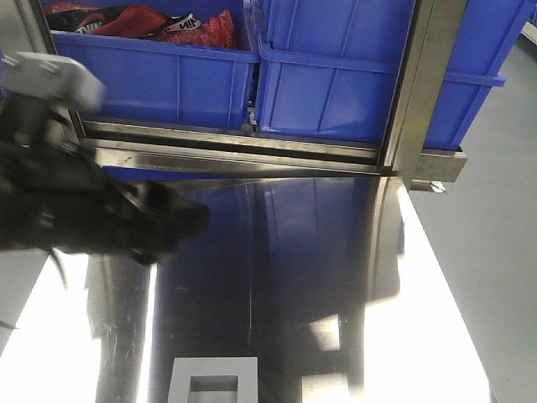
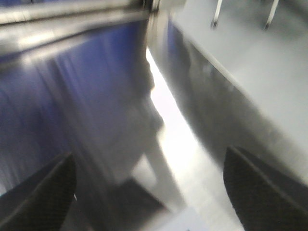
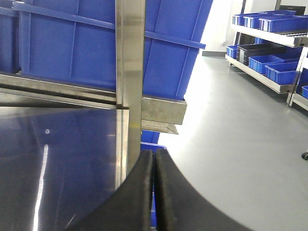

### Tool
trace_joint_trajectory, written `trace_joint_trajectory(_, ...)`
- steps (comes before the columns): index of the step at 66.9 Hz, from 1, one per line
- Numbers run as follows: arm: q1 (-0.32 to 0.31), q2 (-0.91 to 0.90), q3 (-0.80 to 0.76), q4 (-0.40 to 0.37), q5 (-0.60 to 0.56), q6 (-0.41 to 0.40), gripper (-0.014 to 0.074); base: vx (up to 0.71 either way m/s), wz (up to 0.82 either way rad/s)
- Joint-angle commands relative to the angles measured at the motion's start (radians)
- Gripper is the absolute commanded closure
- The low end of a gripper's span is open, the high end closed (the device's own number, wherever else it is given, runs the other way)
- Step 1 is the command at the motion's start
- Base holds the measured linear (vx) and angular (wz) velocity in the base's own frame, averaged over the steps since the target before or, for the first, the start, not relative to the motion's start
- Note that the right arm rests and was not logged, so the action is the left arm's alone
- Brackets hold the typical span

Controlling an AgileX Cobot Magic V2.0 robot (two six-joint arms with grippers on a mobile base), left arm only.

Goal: Sort gray base to blue bin

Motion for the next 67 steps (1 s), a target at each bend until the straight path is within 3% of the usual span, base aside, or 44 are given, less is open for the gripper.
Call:
trace_joint_trajectory(1, -0.114, 0.036, -0.034, 0.19, -0.007, -0.226, 0.0006, 0.0, 0.0)
trace_joint_trajectory(5, -0.18, 0.067, -0.034, 0.285, 0.028, -0.374, 0.0006, 0.0, 0.0)
trace_joint_trajectory(11, -0.253, 0.092, -0.034, 0.37, 0.063, -0.525, 0.001, 0.0, 0.0)
trace_joint_trajectory(19, -0.307, 0.105, -0.034, 0.424, 0.092, -0.633, 0.0024, 0.0, 0.0)
trace_joint_trajectory(31, -0.339, 0.113, 0.018, 0.434, 0.157, -0.738, 0.0068, 0.0, 0.0)
trace_joint_trajectory(48, -0.339, 0.113, 0.151, 0.412, 0.177, -0.898, 0.0097, 0.0, 0.0)
trace_joint_trajectory(67, -0.34, 0.113, 0.174, 0.373, 0.131, -0.92, 0.0097, 0.0, 0.0)
